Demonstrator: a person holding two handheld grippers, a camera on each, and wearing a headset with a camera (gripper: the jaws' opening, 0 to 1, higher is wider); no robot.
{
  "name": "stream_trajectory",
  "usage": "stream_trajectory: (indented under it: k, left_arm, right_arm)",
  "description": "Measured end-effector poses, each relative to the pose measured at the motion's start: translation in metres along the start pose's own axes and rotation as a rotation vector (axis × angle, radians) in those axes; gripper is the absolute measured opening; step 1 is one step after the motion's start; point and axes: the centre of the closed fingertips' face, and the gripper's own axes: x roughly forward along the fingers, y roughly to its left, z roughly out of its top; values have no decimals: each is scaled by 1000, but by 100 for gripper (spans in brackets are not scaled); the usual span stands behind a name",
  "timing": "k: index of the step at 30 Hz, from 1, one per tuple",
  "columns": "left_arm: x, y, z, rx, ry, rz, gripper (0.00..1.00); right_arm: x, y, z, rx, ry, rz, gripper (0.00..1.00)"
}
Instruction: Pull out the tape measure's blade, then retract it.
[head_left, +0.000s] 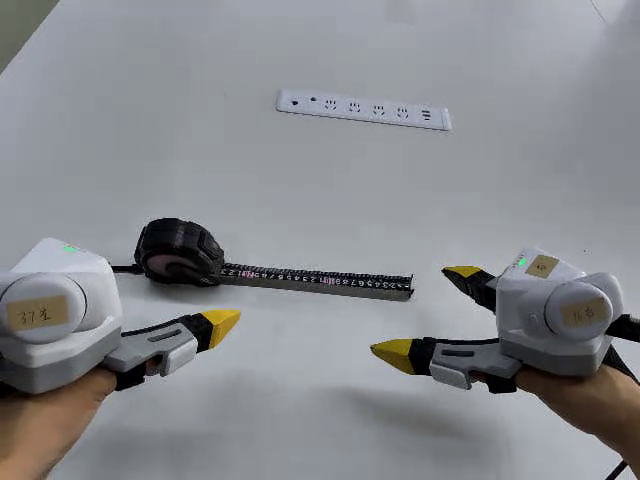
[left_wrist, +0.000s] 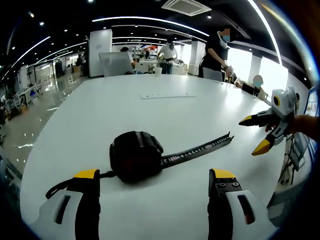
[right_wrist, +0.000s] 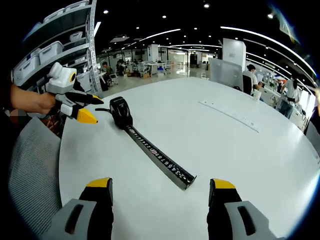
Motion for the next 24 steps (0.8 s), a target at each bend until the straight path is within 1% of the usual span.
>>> stream_trajectory:
  k: [6,11,16,21,24]
  left_arm:
    - [8,6,3,0,13,26,82]
    - [13,11,4,-20,23,42,79]
    - [18,14,6,-54,26,60,75]
    - [23,16,9,-78,30,76,73]
    - [26,19,10,-87,35,88,72]
  right_arm:
    - [4,-5,-1,-38,15,28,69]
    - [8,-10,-2,-84,41,56,62]
    - [11,-13,-4,-124,69,88,55]
    - [17,-16,-8,-156,93,113,52]
    - [20,-18,-9,-190,112,130,50]
